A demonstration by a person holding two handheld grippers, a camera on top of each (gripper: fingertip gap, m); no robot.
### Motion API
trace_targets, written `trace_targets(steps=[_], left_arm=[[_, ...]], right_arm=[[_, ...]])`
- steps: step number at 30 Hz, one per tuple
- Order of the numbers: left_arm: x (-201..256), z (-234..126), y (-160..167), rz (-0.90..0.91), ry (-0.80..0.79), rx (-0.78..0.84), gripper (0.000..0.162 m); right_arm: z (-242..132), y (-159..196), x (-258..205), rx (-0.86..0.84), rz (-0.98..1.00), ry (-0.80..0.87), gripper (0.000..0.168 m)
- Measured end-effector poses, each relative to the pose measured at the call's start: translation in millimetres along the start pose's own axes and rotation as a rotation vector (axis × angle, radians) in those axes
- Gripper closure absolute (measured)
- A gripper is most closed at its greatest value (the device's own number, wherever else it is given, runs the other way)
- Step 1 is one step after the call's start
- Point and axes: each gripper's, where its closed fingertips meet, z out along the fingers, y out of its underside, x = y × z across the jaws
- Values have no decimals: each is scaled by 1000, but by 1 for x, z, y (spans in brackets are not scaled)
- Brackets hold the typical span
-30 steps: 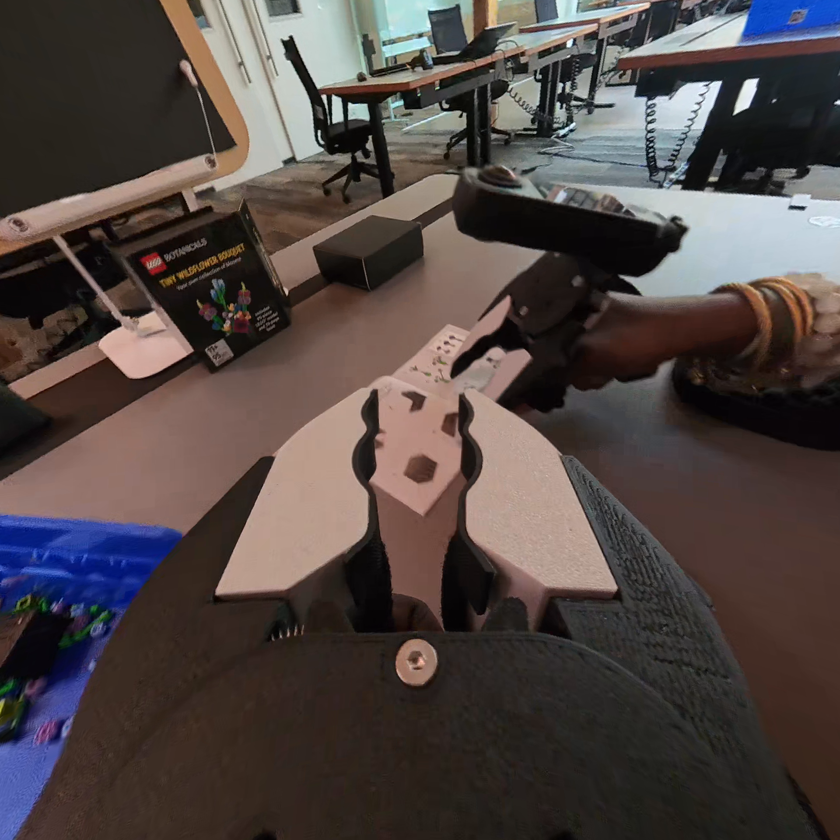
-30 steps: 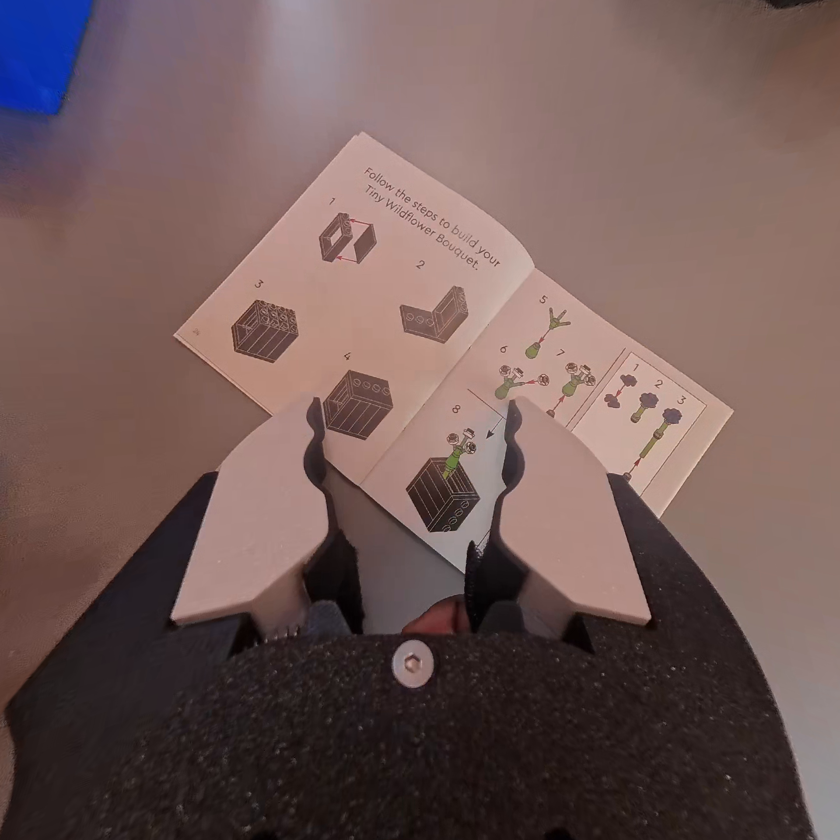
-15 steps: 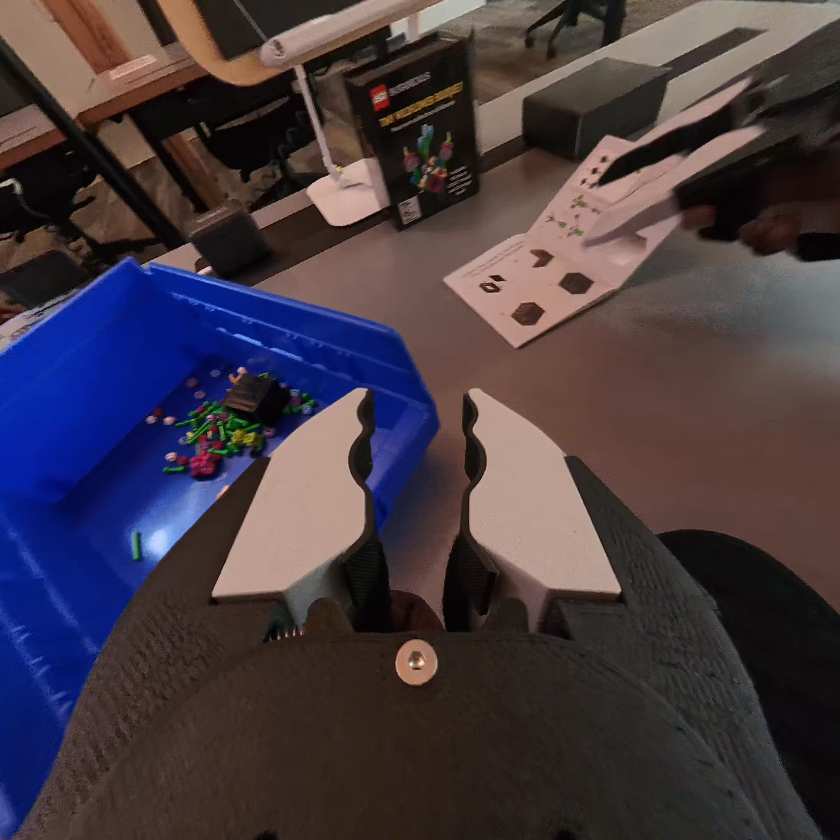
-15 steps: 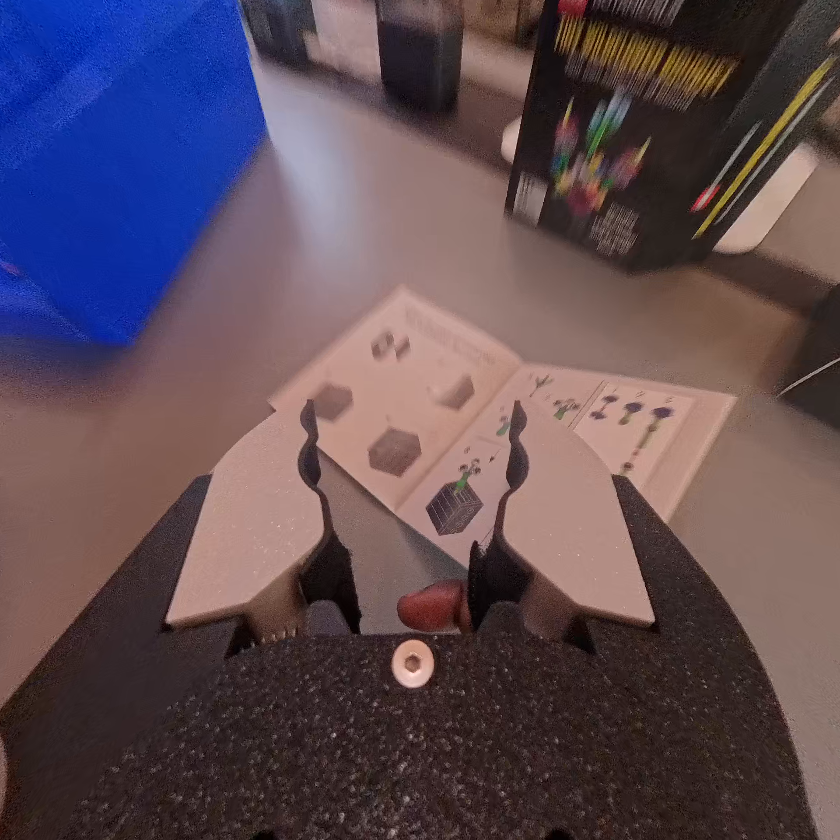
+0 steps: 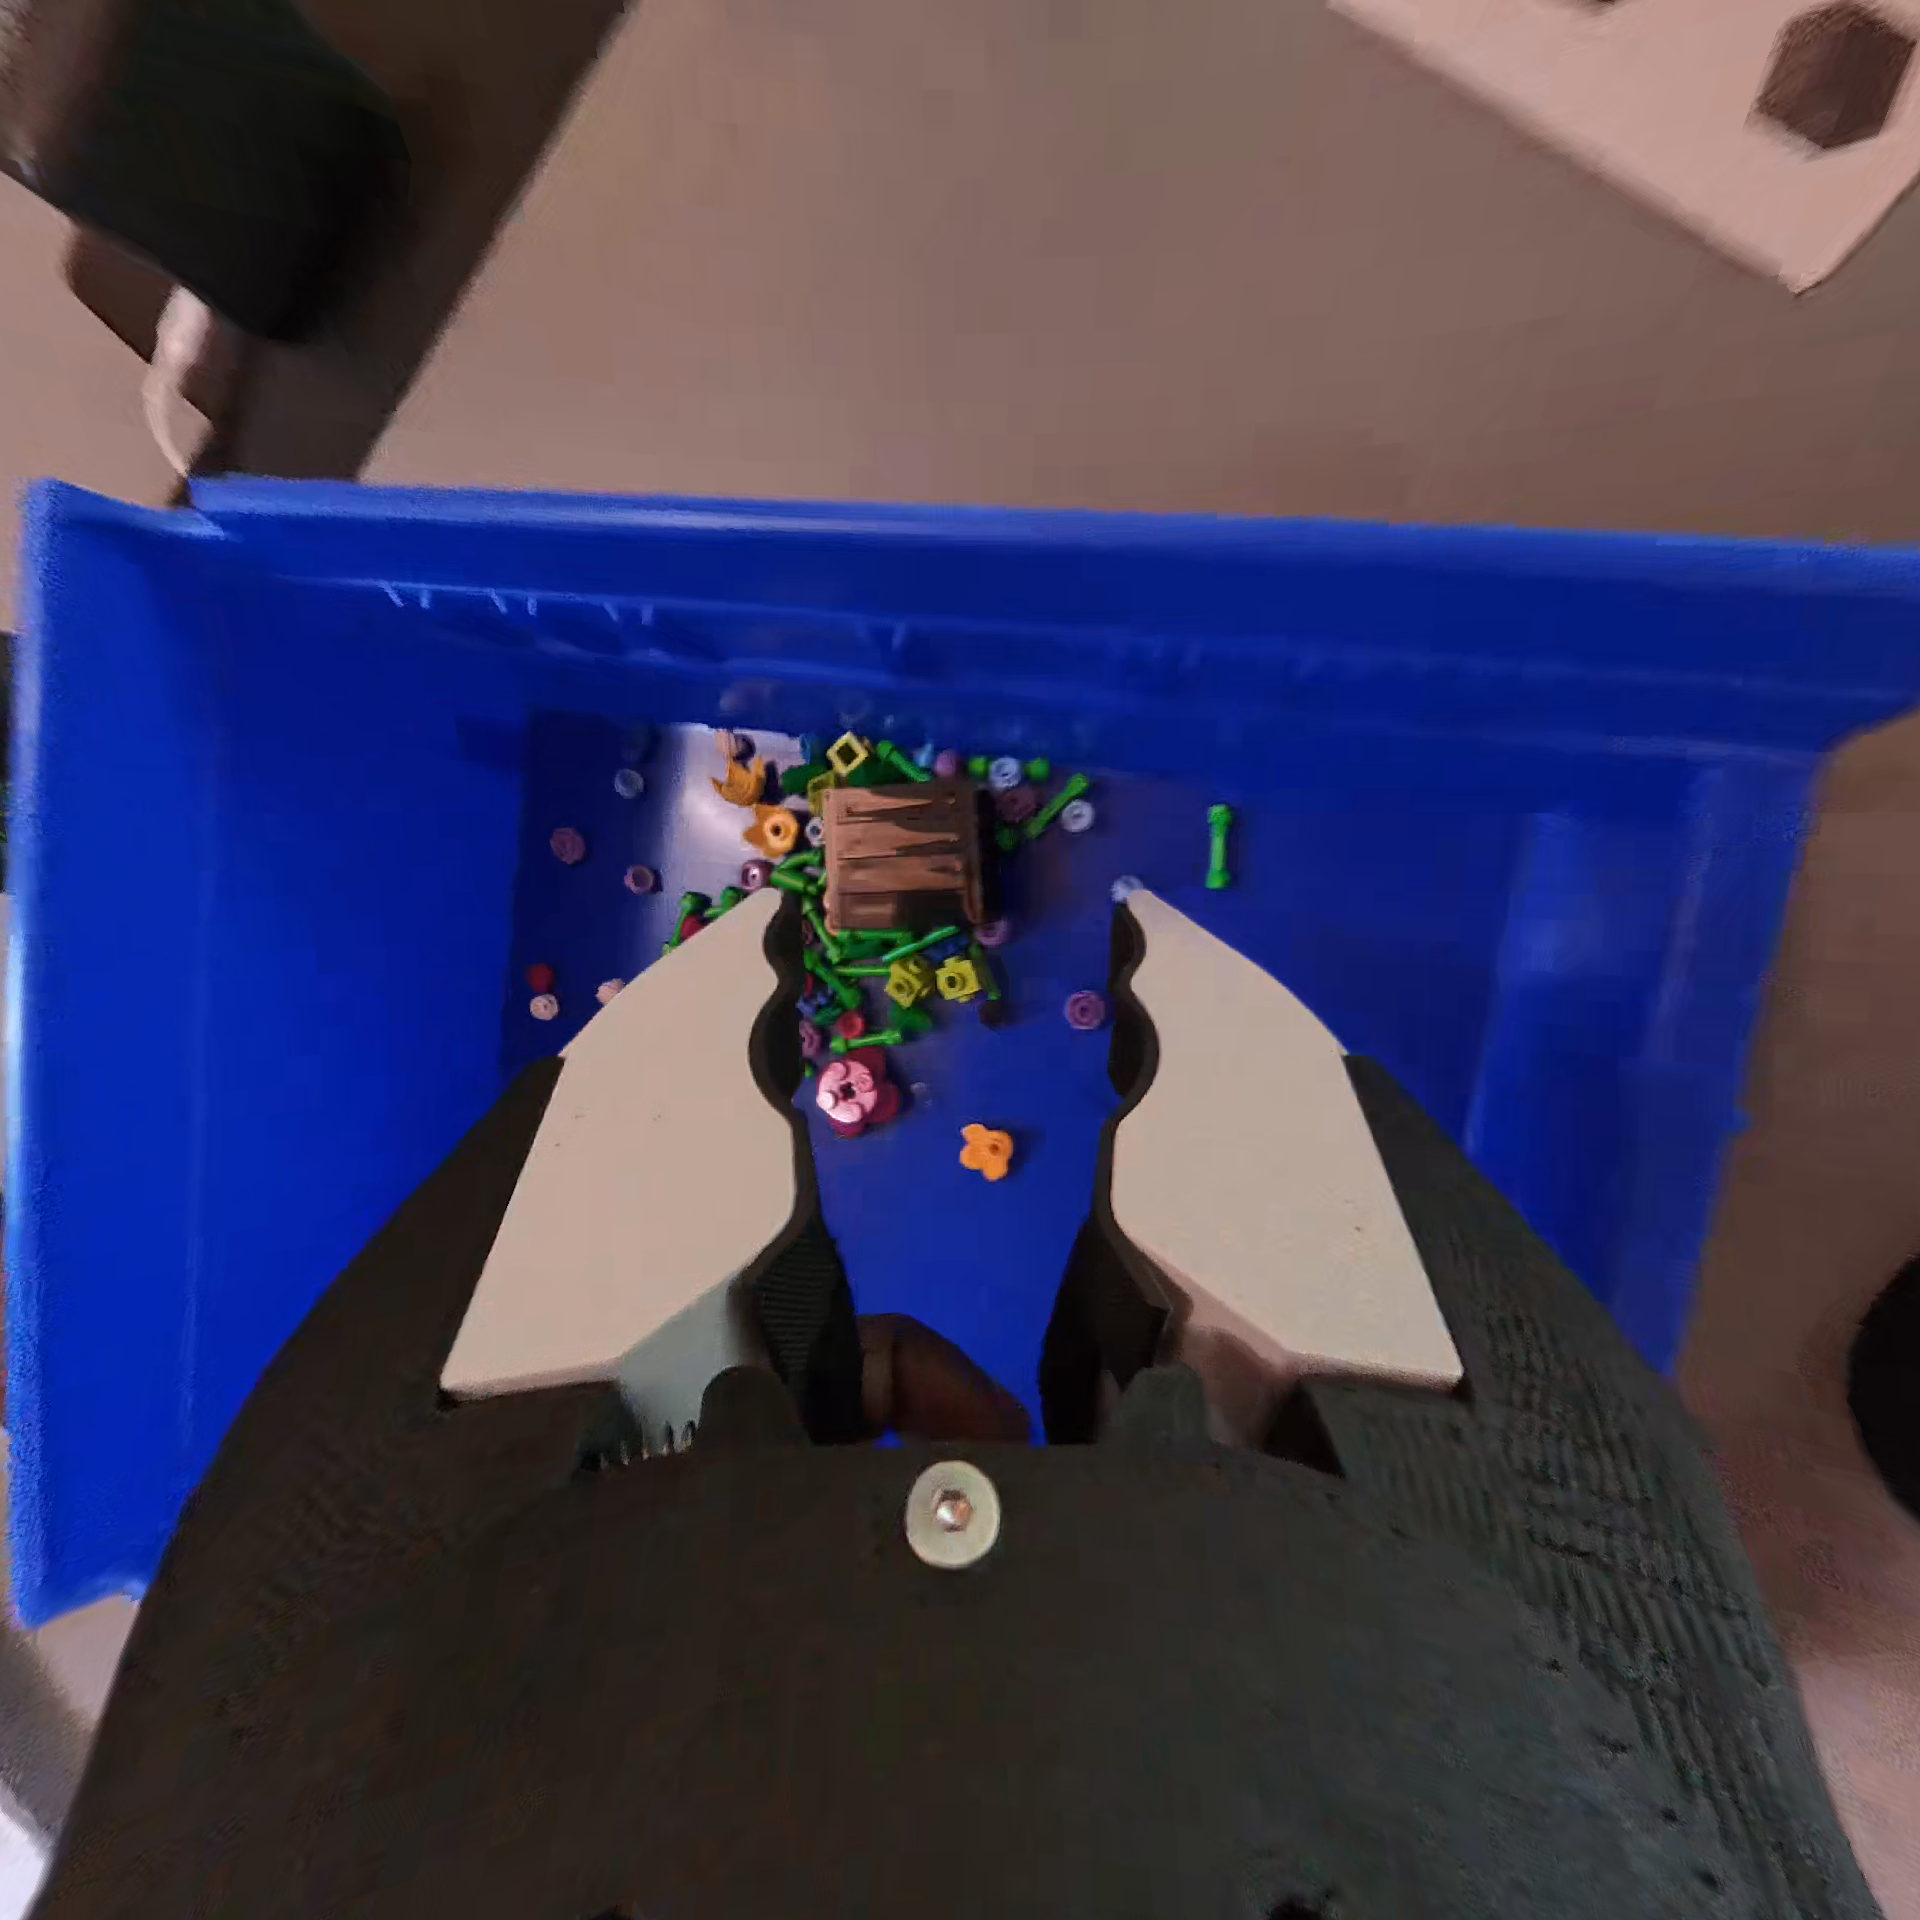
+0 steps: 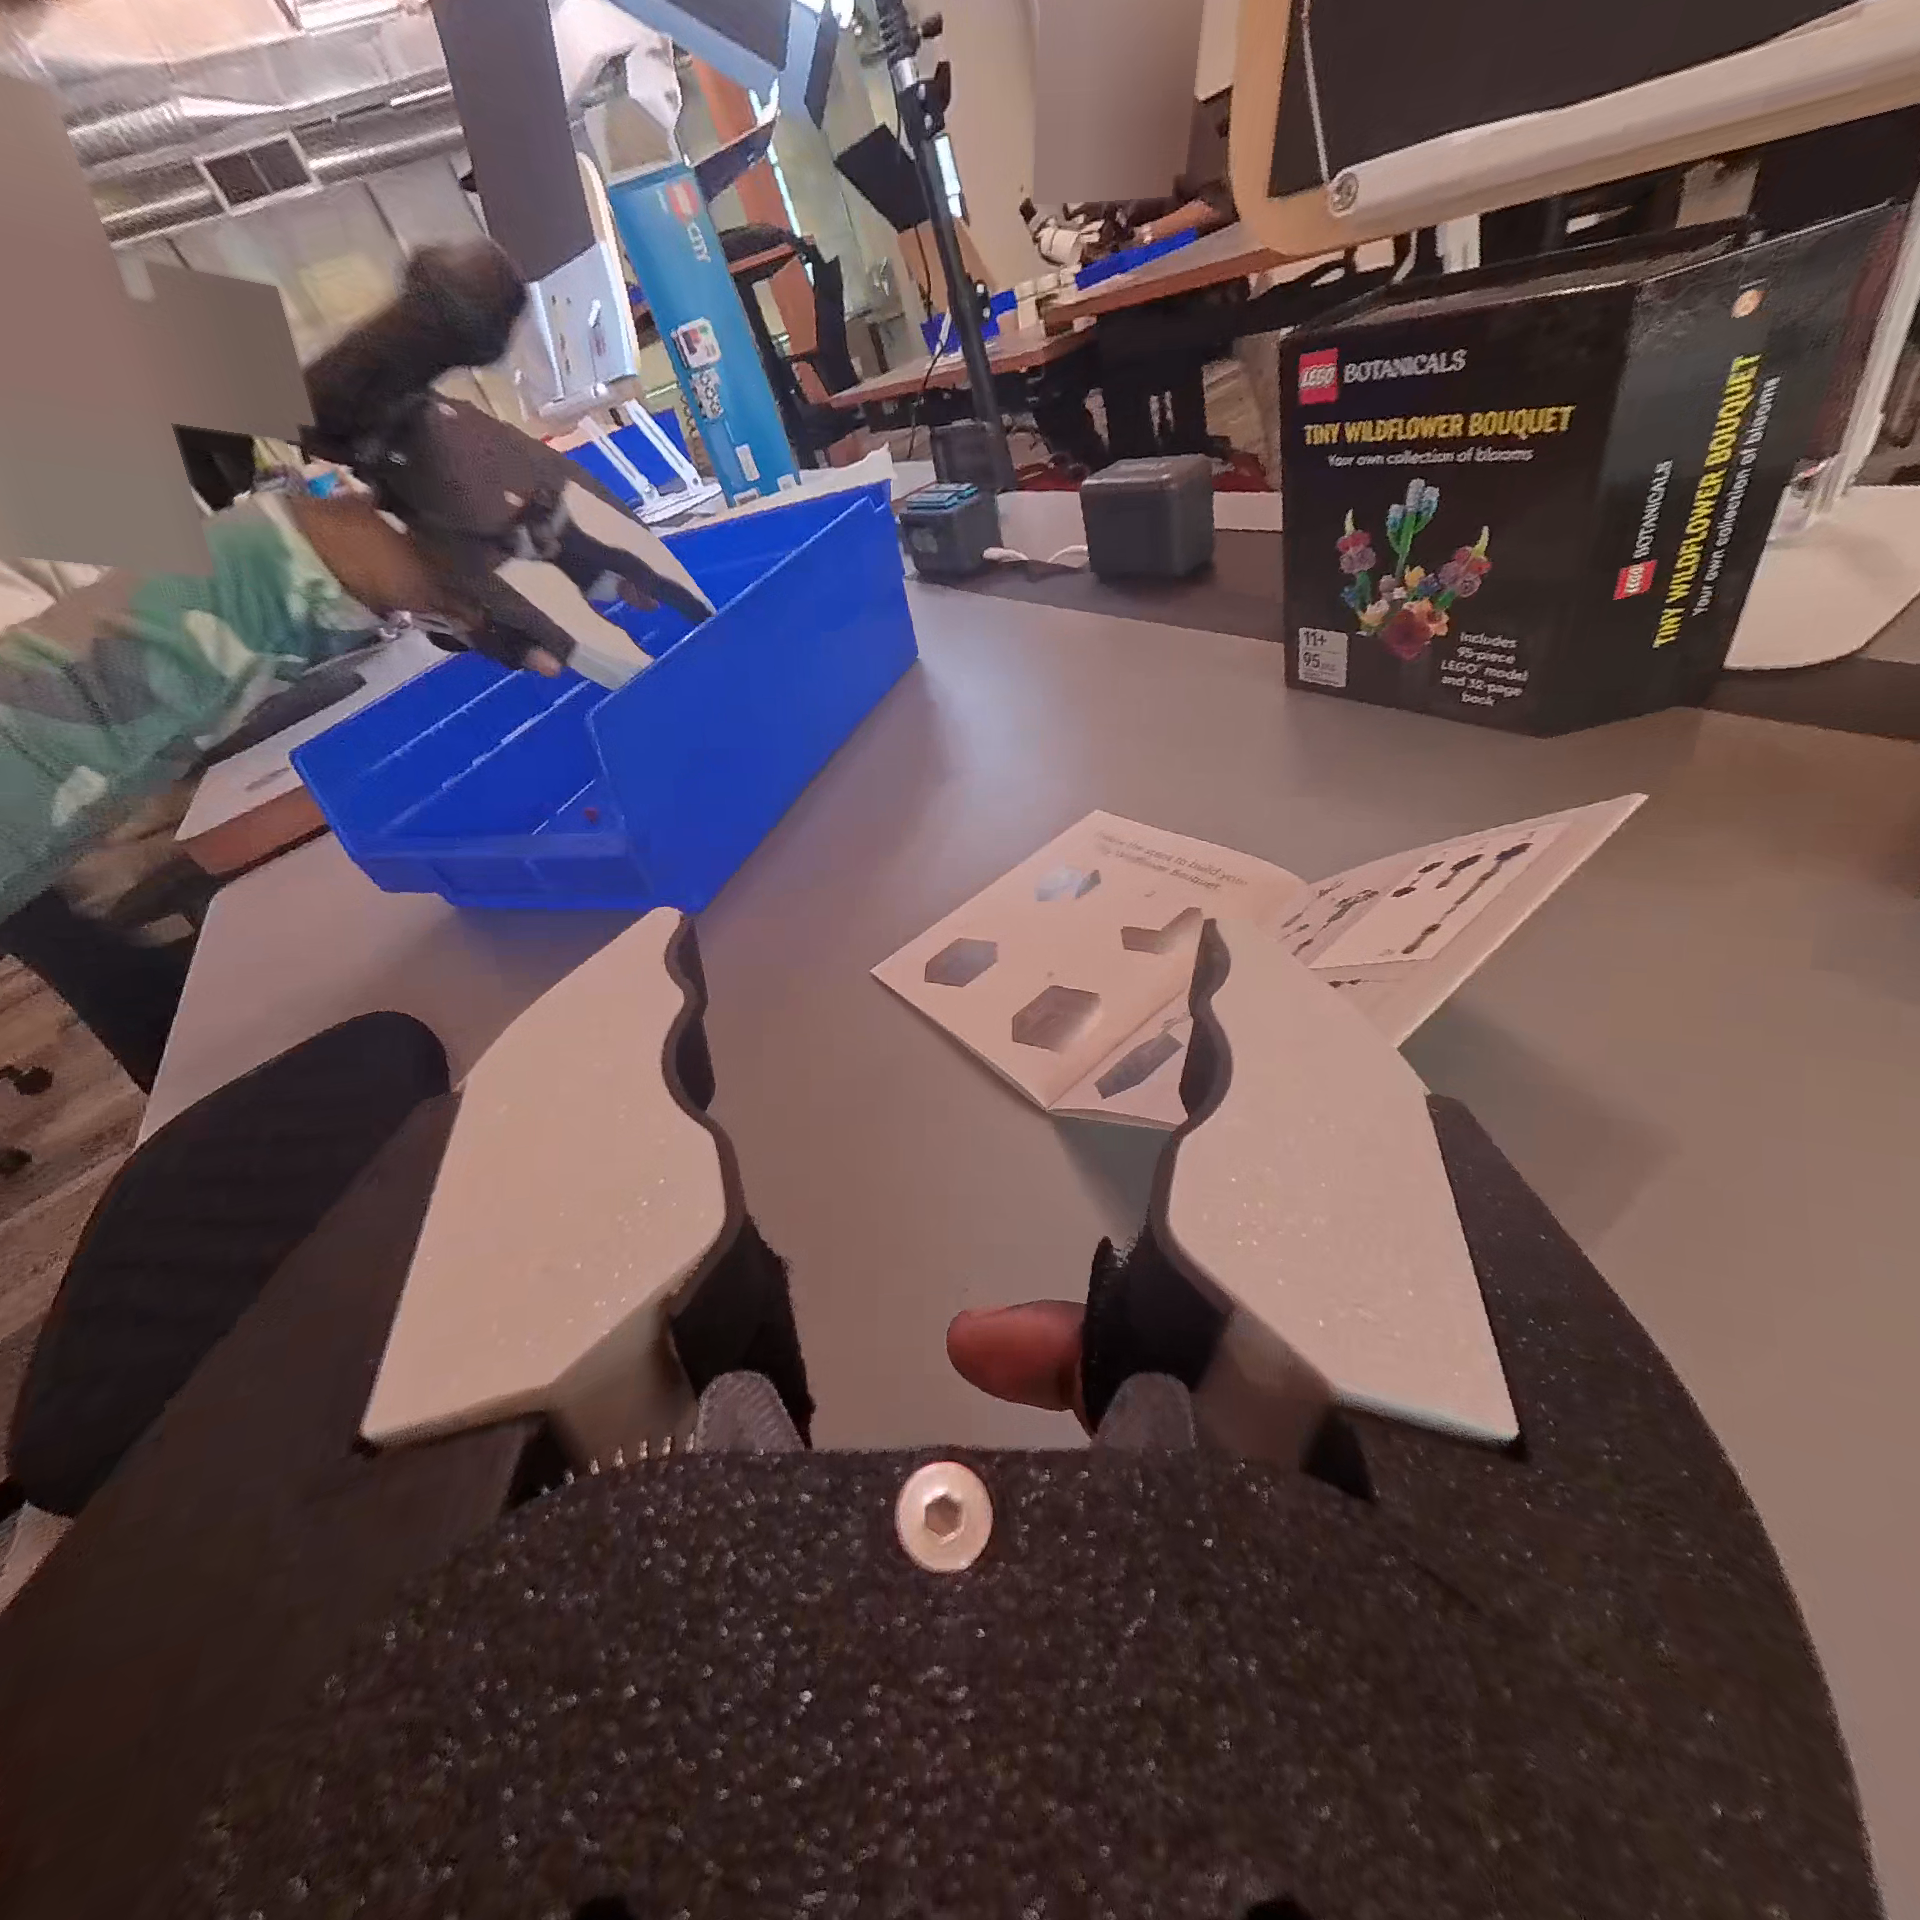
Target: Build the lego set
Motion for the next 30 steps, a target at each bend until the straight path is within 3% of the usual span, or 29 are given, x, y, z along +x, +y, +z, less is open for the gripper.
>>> trace_targets(steps=[6, 8, 18, 24, 30], left_arm=[[-17, 45, 18, -78, 74, -79, 104], [-17, 47, 25, -79, 69, -117, 122], [-4, -28, 16, -194, -29, 88, 123], [52, -28, 59, -93, 3, -227, 123], [74, -19, 67, -31, 4, -300, 123]], right_arm=[[1, 6, 3, -21, -9, 8, 81], [3, 10, 0, -42, -23, -4, 81], [11, 25, -14, -112, -113, -44, 87], [13, 28, -17, -128, -139, -46, 88], [12, 28, -15, -121, -129, -32, 91]])
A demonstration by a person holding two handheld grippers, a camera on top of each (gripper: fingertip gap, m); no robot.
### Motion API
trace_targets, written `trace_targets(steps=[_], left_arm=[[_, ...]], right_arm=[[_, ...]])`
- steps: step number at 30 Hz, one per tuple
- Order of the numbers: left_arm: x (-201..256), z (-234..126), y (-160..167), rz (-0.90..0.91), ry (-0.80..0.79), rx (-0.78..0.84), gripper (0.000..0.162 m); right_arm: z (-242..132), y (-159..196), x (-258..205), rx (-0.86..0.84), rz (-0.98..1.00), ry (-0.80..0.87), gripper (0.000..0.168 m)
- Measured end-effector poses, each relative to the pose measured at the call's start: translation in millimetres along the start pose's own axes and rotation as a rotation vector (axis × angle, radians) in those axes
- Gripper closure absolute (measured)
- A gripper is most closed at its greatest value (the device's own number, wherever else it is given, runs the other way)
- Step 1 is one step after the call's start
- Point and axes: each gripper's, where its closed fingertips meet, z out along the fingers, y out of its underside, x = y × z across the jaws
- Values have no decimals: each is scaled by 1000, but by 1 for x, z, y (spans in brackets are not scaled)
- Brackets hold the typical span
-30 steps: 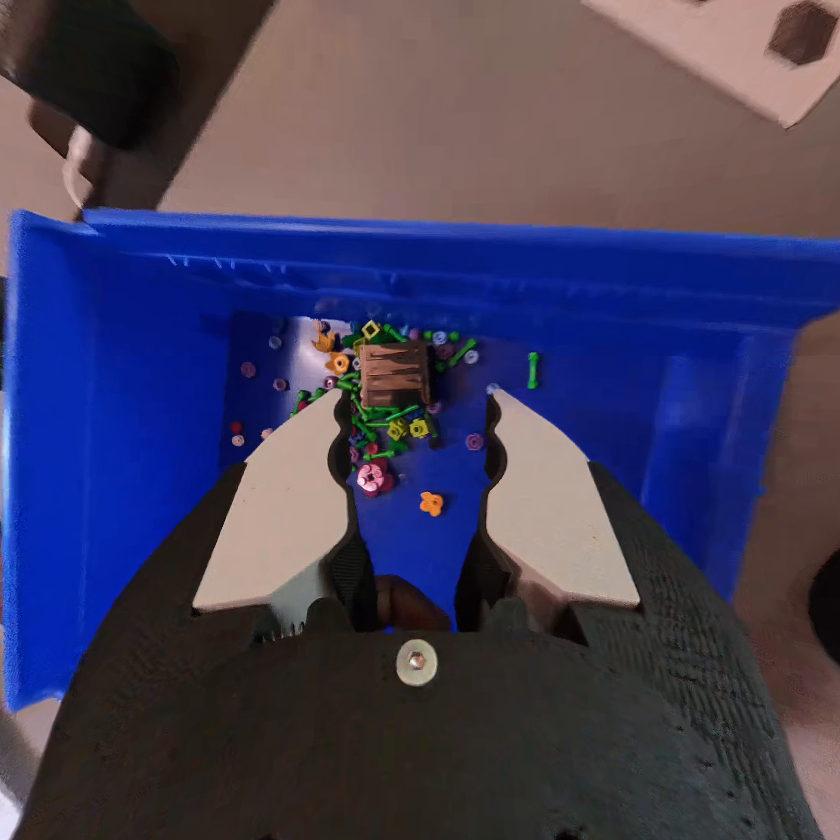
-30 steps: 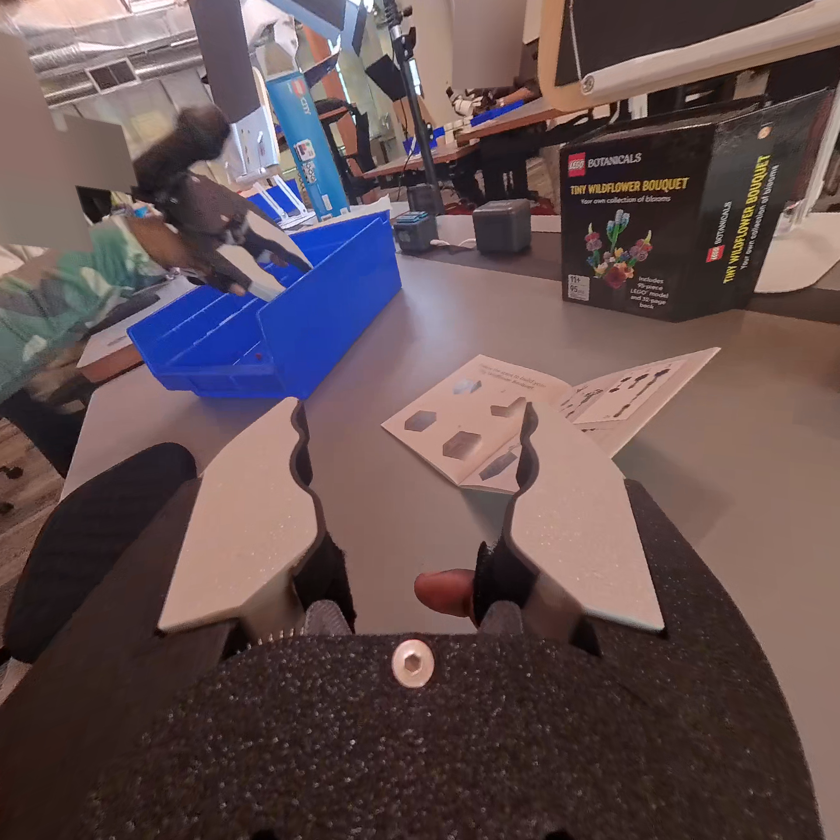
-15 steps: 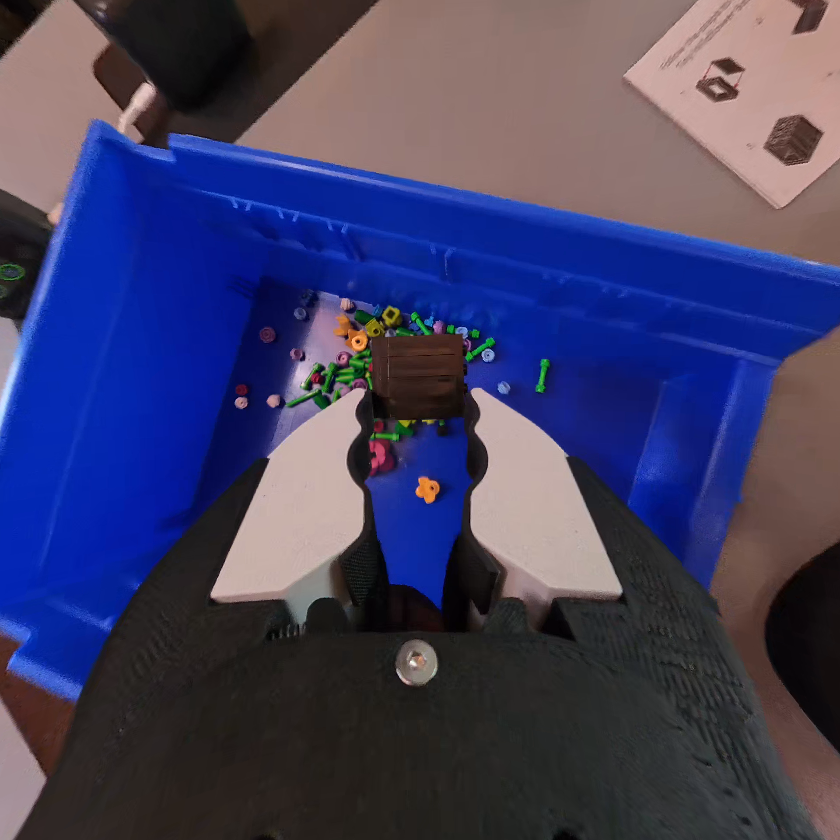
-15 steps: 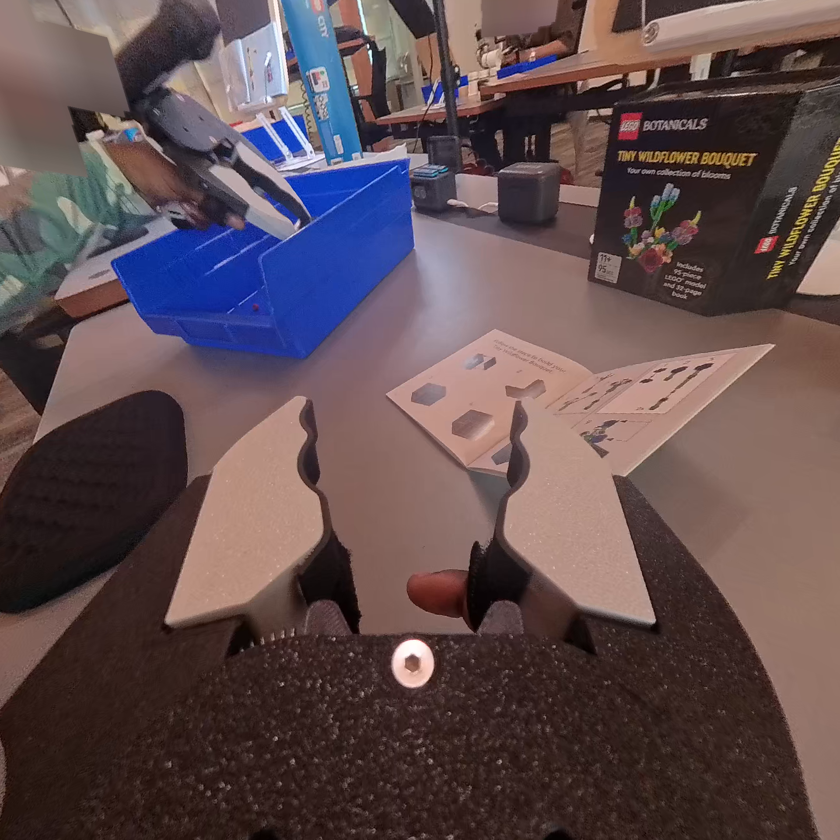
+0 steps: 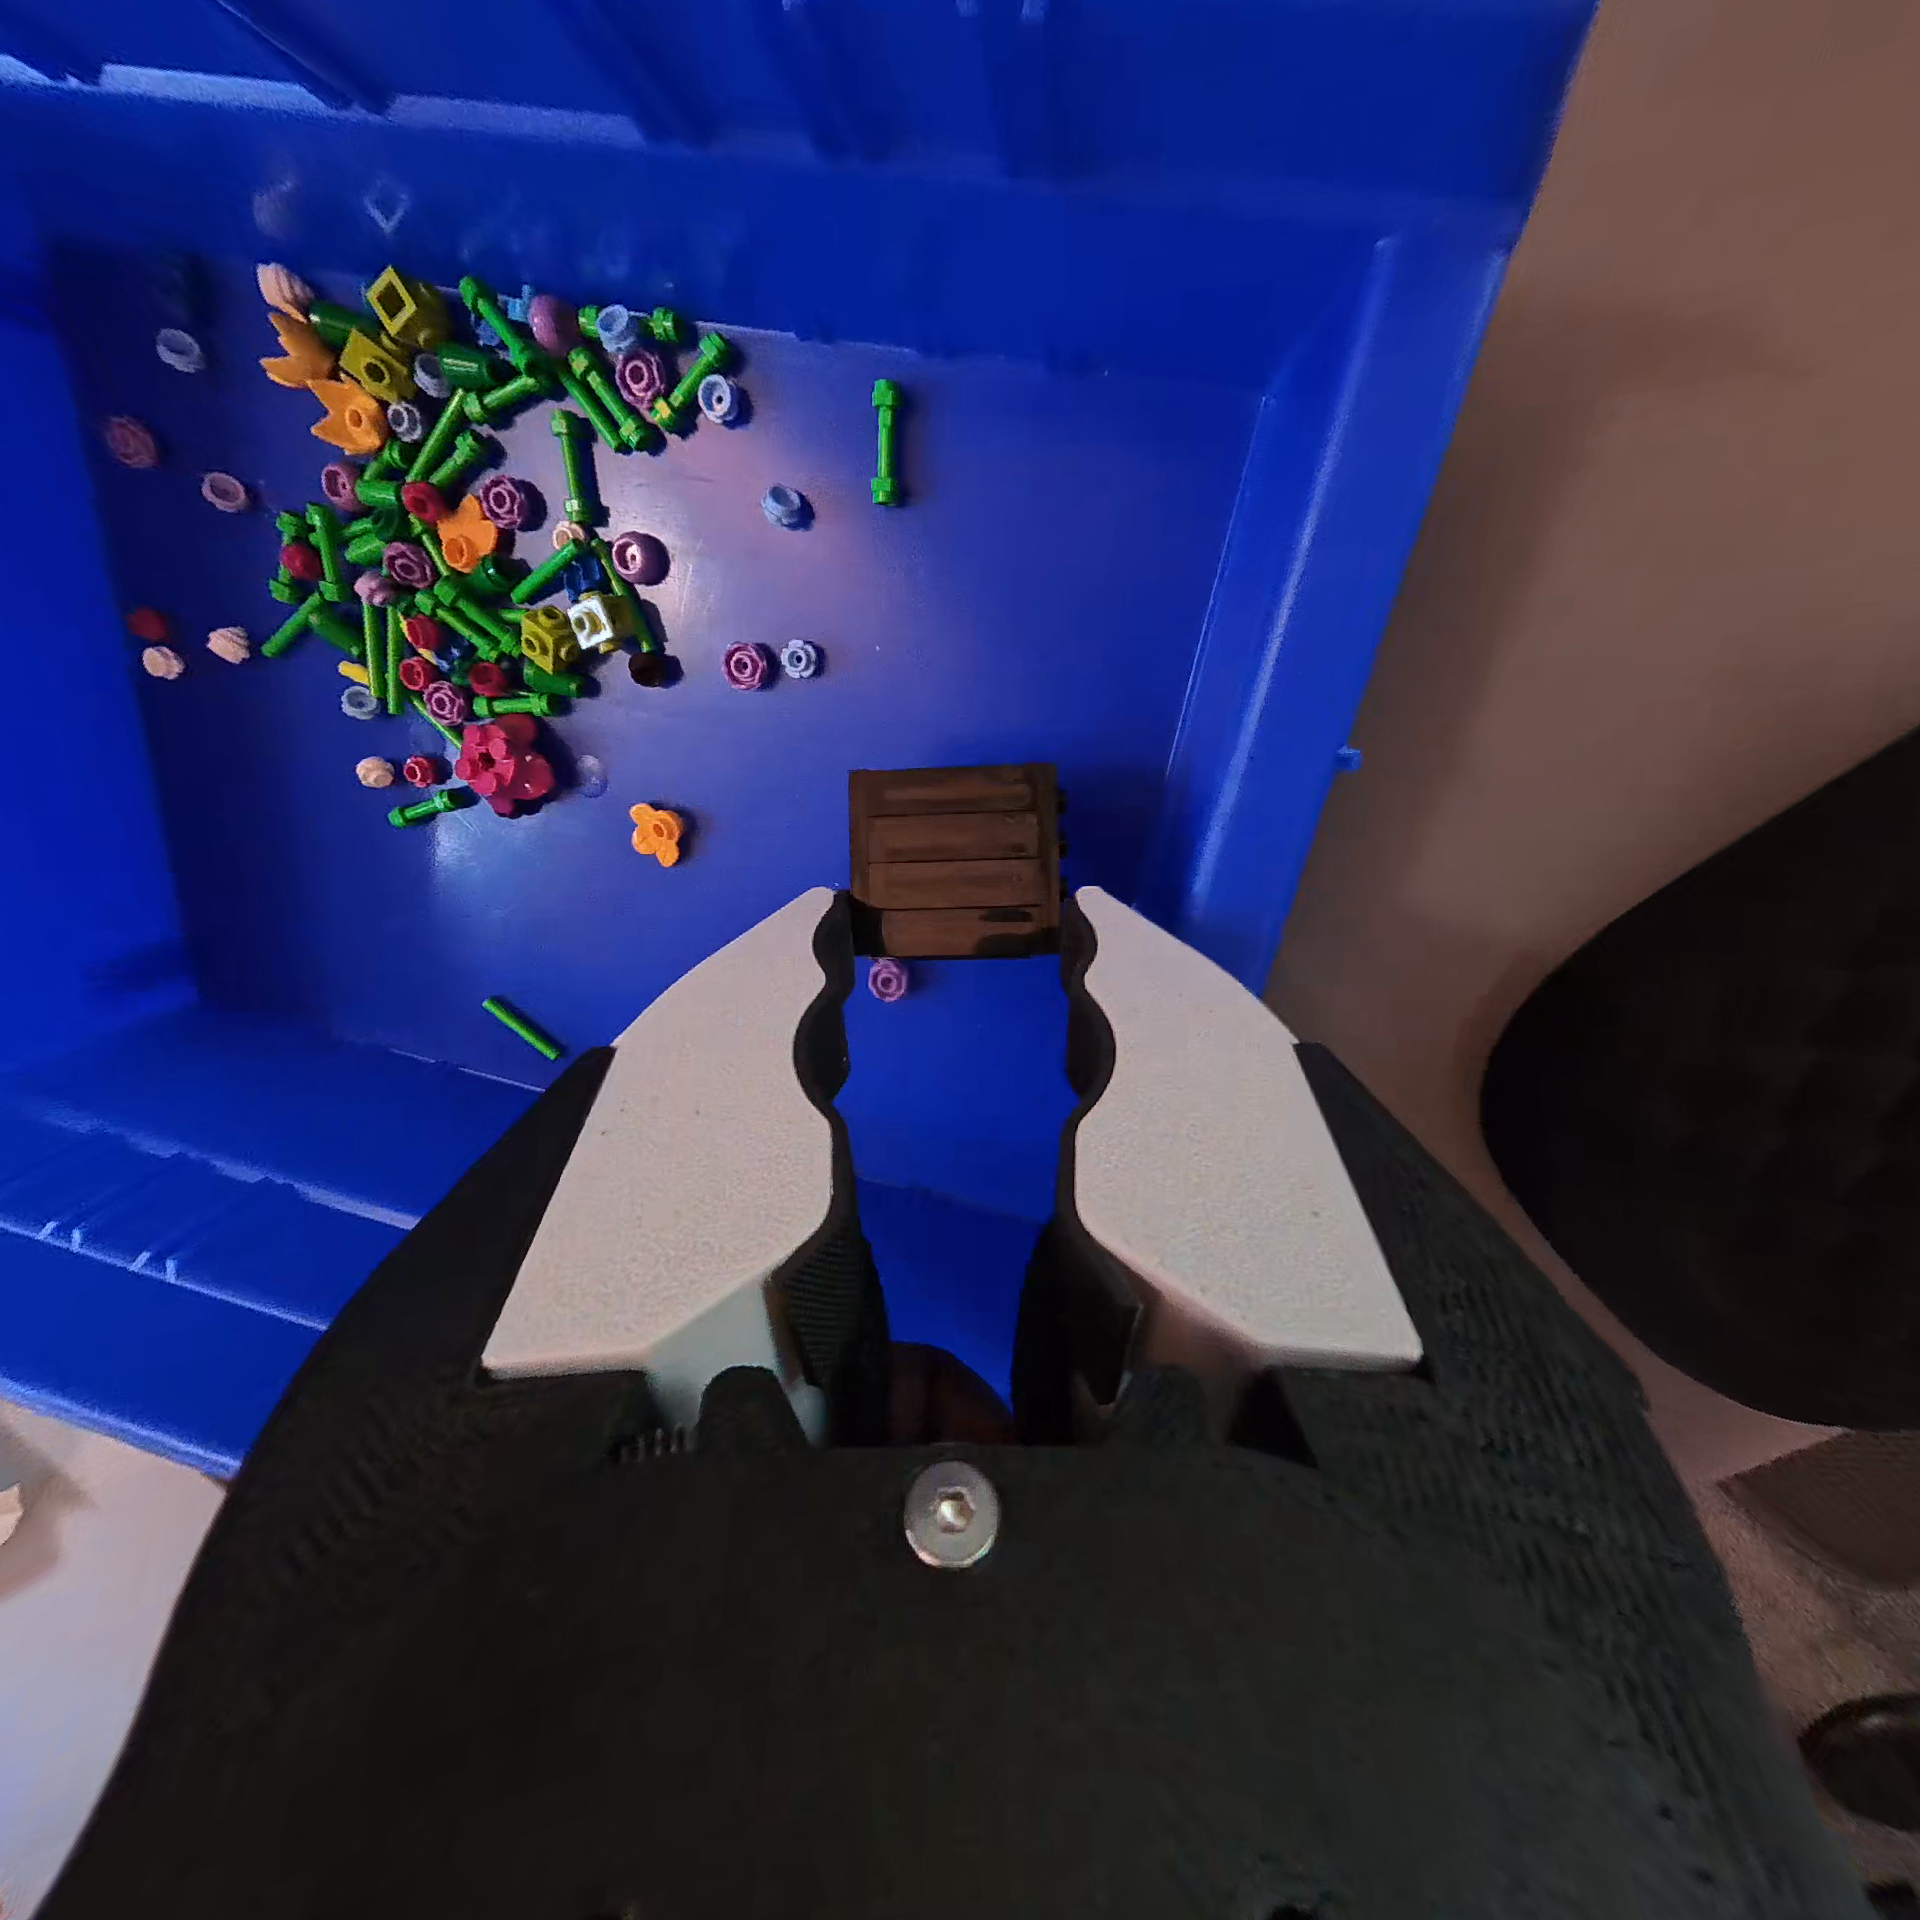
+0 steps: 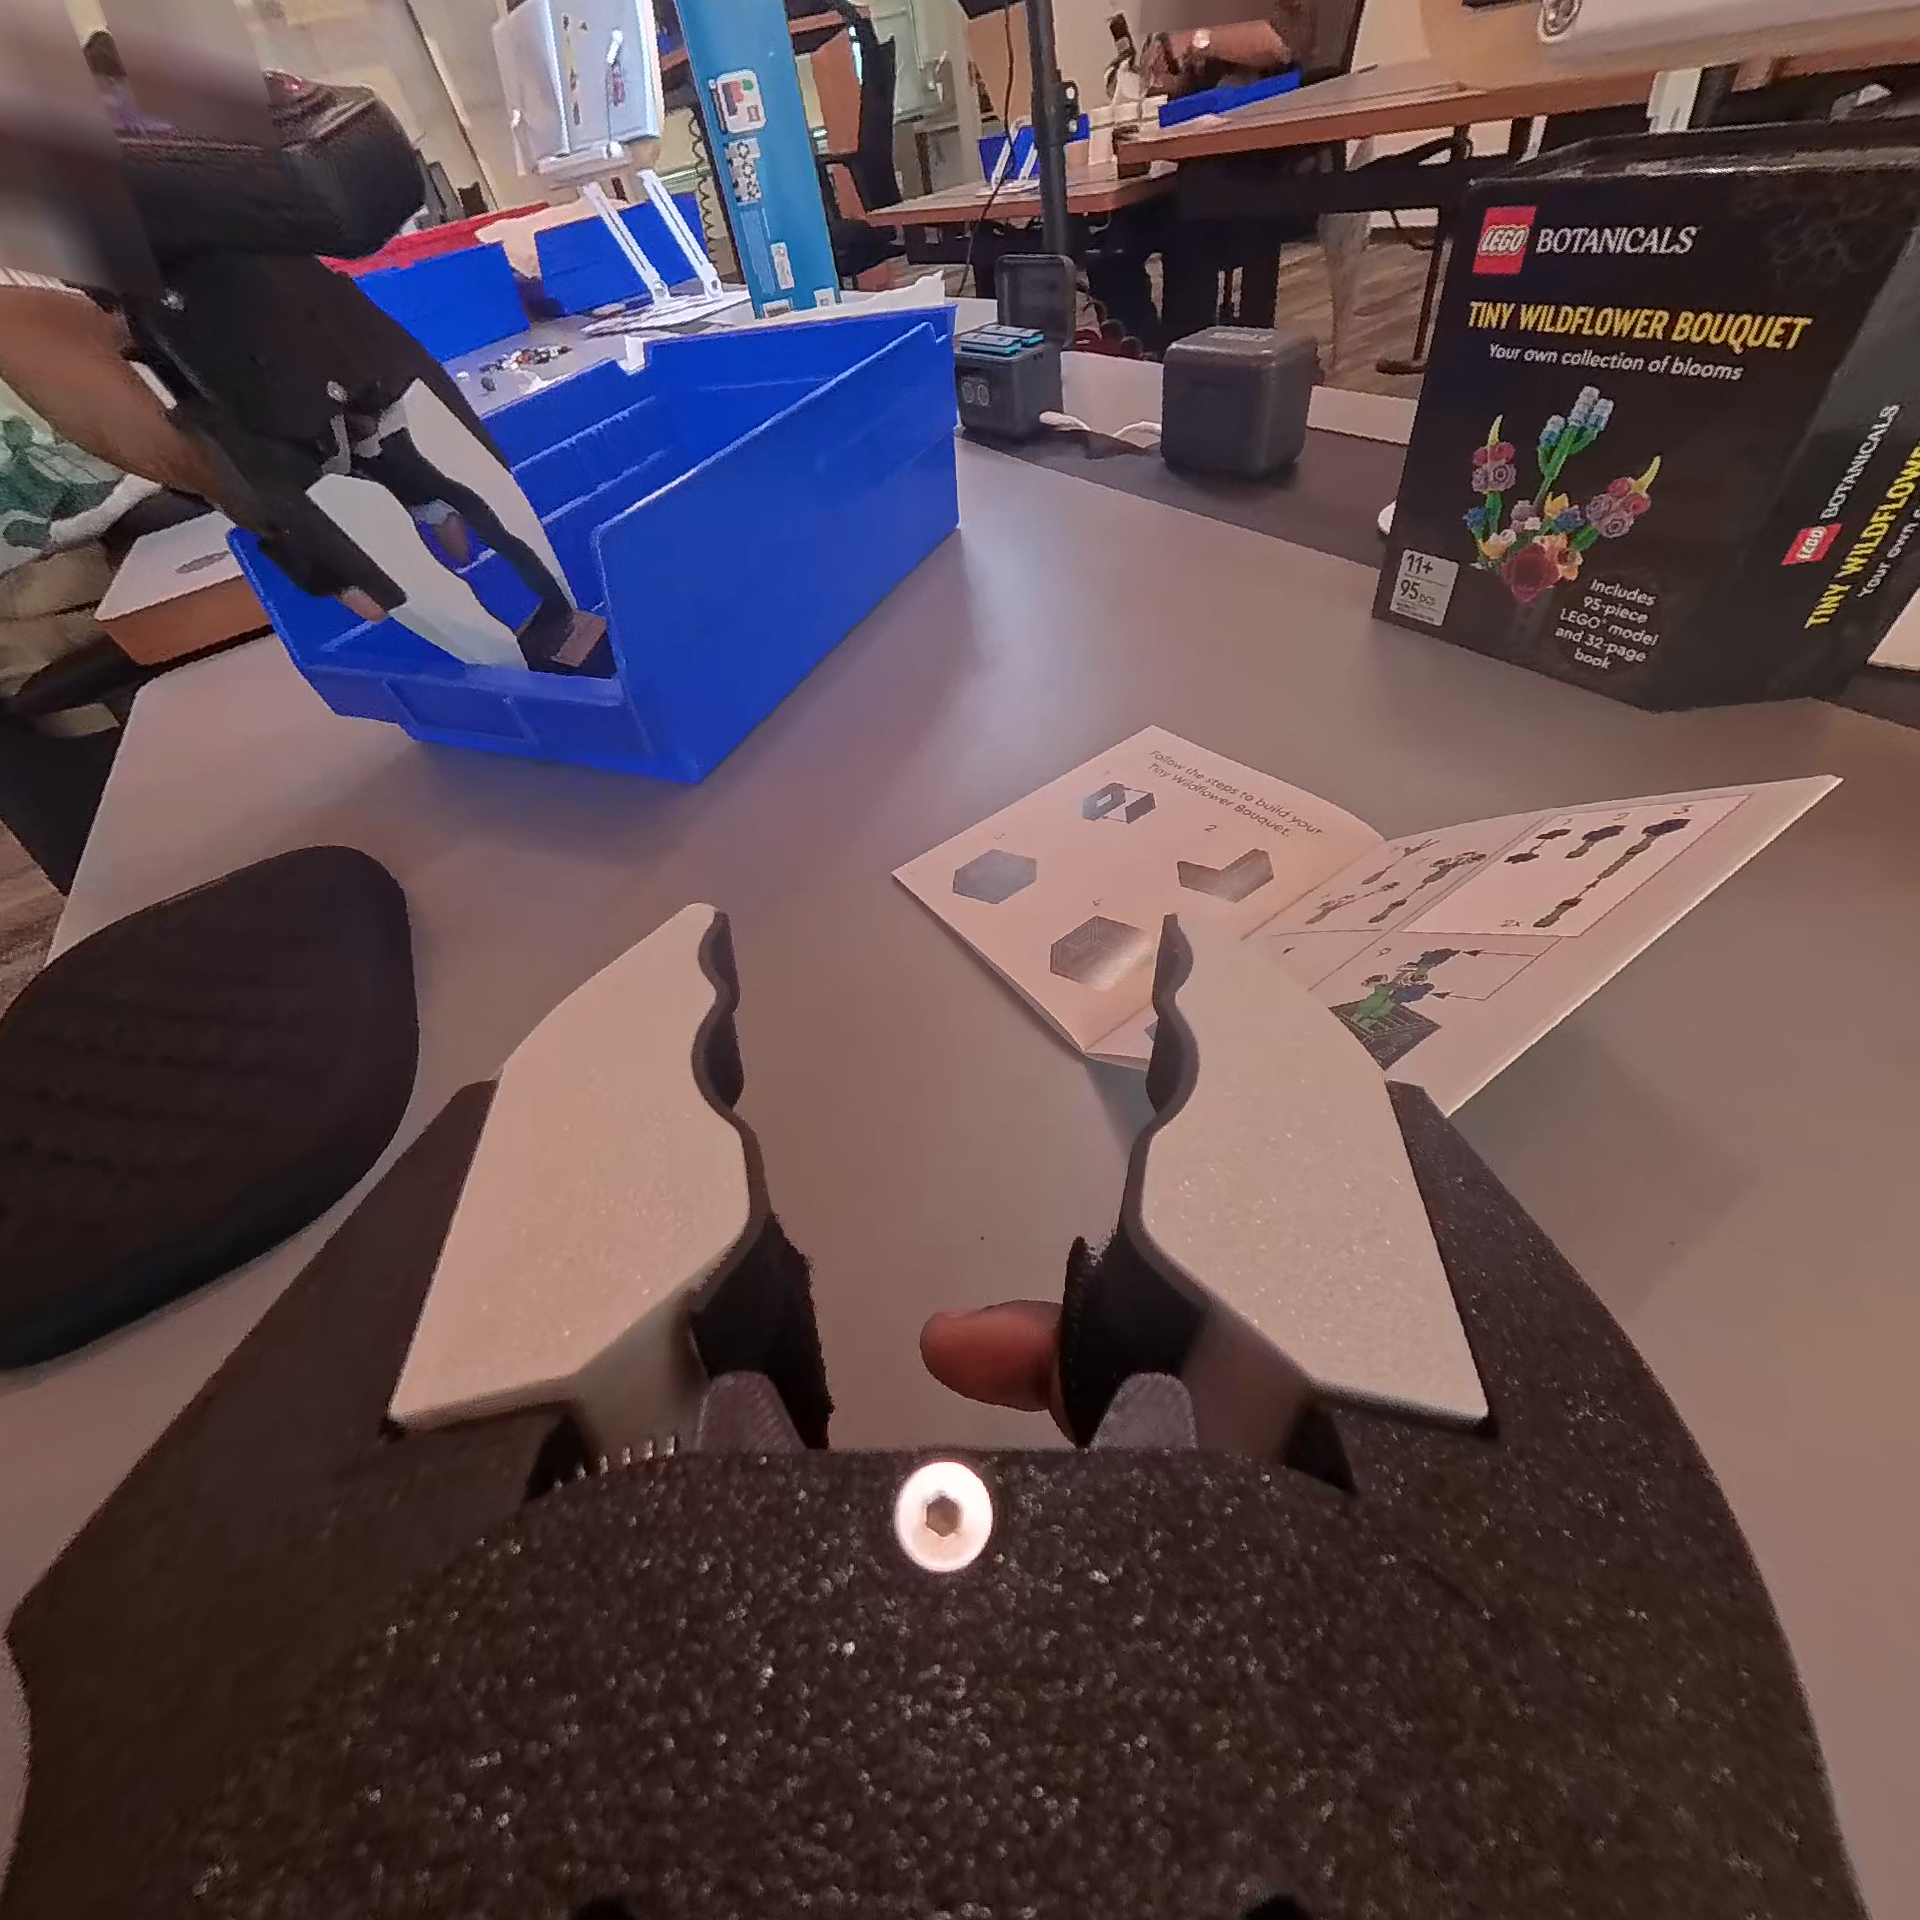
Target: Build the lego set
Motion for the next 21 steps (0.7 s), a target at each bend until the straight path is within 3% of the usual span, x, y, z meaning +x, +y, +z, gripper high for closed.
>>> trace_targets(steps=[9, 14, 18, 21], left_arm=[[50, -7, -14, 16, 113, 41, 123], [51, -19, -23, 16, 43, 103, 123], [35, -44, -31, -71, 22, 263, 123], [33, -69, -47, -125, 82, 488, 124]], right_arm=[[2, -1, -15, 0, -43, -62, 90], [5, -15, -52, 40, -201, -150, 91], [18, -31, -92, 2, -341, -203, 94], [36, -49, -124, 0, -412, -299, 95]])
